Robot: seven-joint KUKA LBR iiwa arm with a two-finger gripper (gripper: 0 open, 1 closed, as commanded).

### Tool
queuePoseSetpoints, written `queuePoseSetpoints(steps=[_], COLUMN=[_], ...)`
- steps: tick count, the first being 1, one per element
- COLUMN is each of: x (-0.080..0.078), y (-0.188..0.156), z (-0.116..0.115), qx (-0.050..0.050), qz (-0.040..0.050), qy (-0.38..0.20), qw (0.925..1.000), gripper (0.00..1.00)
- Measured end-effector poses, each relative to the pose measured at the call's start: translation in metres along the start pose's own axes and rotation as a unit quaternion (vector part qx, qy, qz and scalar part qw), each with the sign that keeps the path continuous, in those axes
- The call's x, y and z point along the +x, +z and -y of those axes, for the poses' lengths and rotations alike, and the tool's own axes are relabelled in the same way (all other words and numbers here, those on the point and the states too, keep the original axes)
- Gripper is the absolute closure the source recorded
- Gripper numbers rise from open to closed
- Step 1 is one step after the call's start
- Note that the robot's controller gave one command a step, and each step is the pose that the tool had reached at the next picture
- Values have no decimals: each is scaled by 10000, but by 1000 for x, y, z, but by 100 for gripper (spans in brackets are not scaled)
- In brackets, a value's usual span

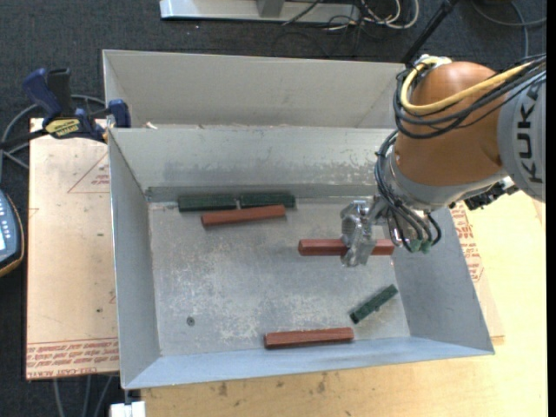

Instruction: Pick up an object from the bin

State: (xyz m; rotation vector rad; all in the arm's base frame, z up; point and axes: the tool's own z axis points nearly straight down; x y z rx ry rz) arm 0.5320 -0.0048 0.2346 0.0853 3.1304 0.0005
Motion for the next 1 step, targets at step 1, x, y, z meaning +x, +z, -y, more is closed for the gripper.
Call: queuePoseSetpoints(steps=[1], x=[-17], y=[7], z=[-42], qx=[-12], qz=[-28], qy=[140], qw=[9999], gripper=[100])
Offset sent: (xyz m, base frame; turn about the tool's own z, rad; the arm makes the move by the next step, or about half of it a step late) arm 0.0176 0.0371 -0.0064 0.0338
